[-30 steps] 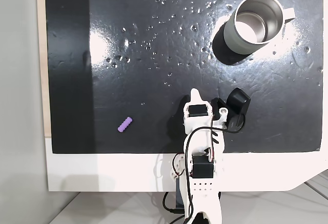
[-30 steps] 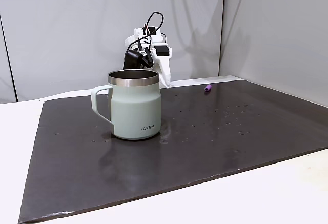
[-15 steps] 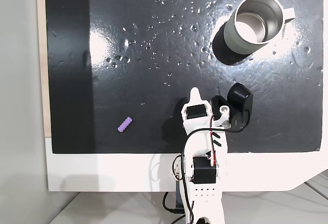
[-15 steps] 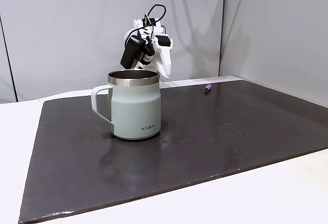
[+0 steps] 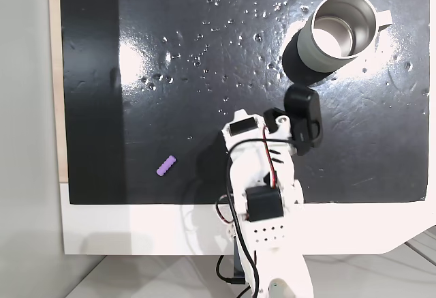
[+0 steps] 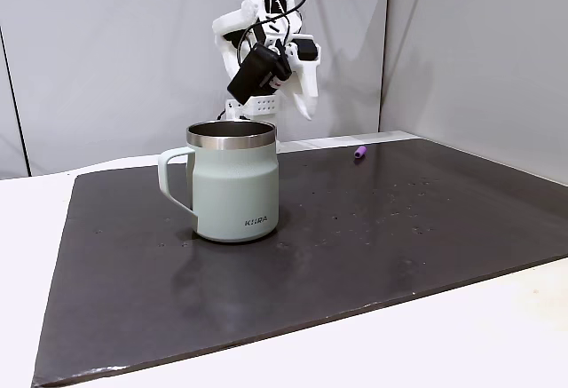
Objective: Grasp a pengrip and put it in the cup.
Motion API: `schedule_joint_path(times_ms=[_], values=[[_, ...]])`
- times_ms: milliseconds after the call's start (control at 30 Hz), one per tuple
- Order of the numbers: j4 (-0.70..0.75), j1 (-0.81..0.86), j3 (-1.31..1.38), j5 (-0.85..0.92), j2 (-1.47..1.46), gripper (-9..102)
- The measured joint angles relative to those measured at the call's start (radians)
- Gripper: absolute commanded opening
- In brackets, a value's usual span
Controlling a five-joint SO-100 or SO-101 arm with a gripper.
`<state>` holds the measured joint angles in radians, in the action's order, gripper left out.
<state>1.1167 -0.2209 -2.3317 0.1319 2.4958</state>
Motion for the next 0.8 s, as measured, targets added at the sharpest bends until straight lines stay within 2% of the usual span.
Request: schedule_joint_path(times_ms=[367,800], values=[[0.109,-0.181,0.204,-0.038,-0.252,0],[0.156,-0.247,0.439,-0.104,-0.606,0]])
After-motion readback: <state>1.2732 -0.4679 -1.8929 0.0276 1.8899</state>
